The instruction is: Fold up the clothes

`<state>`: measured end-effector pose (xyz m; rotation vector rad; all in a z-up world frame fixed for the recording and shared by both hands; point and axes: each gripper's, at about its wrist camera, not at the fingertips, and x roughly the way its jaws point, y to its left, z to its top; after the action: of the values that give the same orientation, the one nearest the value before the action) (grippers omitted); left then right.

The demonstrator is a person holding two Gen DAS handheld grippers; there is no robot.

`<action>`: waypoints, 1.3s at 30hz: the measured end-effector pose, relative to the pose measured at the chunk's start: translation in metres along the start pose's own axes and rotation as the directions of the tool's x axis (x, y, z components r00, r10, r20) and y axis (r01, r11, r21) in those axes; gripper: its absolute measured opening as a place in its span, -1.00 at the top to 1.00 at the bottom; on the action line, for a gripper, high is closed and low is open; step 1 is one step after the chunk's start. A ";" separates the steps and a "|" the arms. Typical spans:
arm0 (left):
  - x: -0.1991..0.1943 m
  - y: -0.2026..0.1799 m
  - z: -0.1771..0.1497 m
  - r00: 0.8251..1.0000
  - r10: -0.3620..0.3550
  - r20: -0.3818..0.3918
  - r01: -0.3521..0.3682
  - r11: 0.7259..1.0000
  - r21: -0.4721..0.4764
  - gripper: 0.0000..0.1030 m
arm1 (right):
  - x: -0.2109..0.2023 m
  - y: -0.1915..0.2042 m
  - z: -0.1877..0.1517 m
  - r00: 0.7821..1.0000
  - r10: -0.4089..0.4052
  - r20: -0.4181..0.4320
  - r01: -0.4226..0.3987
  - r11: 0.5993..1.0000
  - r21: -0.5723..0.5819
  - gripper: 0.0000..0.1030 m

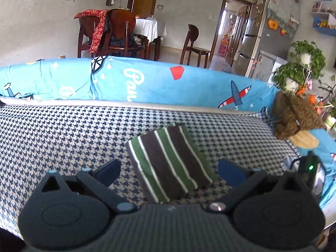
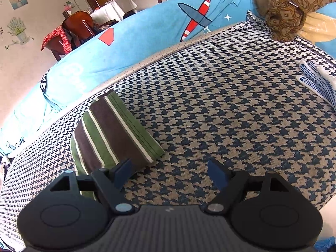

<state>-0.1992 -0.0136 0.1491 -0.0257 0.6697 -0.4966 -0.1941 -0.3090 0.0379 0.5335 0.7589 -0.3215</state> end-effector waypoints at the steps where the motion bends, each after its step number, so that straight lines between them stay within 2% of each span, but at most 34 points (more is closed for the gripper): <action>1: -0.004 -0.001 0.003 1.000 -0.008 0.006 0.008 1.000 -0.001 -1.00 | -0.001 0.000 0.000 1.000 0.002 -0.001 -0.002 1.000 0.001 -0.55; 6: -0.018 -0.010 0.006 0.999 -0.041 0.025 0.040 0.999 0.015 -1.00 | -0.011 -0.002 0.001 0.999 0.036 -0.003 -0.036 0.999 -0.004 -0.55; 11: -0.022 -0.018 -0.005 0.998 -0.065 0.011 0.065 0.998 0.028 -1.00 | -0.030 -0.010 -0.006 0.995 0.093 -0.019 -0.093 0.996 -0.014 -0.56; 17: -0.022 -0.022 -0.021 0.996 -0.091 -0.022 0.091 0.996 0.018 -1.00 | -0.042 -0.028 -0.024 0.996 0.067 -0.061 -0.067 0.998 -0.002 -0.56; 24: -0.033 -0.023 -0.032 0.993 -0.115 -0.020 0.116 0.993 0.024 -1.00 | -0.062 -0.044 -0.042 0.997 0.064 -0.046 -0.064 0.998 0.004 -0.56; 31: -0.034 -0.016 -0.034 0.995 -0.094 -0.009 0.095 0.995 0.043 -1.00 | -0.060 -0.041 -0.044 0.999 0.031 -0.026 -0.031 0.999 -0.013 -0.56; 39: -0.007 0.008 -0.027 1.000 0.010 -0.006 -0.009 0.998 0.065 -1.00 | -0.042 -0.016 -0.044 0.998 0.052 -0.020 -0.054 0.994 -0.091 -0.56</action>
<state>-0.2163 0.0003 0.1307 0.0404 0.6589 -0.5093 -0.2549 -0.2937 0.0360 0.4695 0.7710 -0.2320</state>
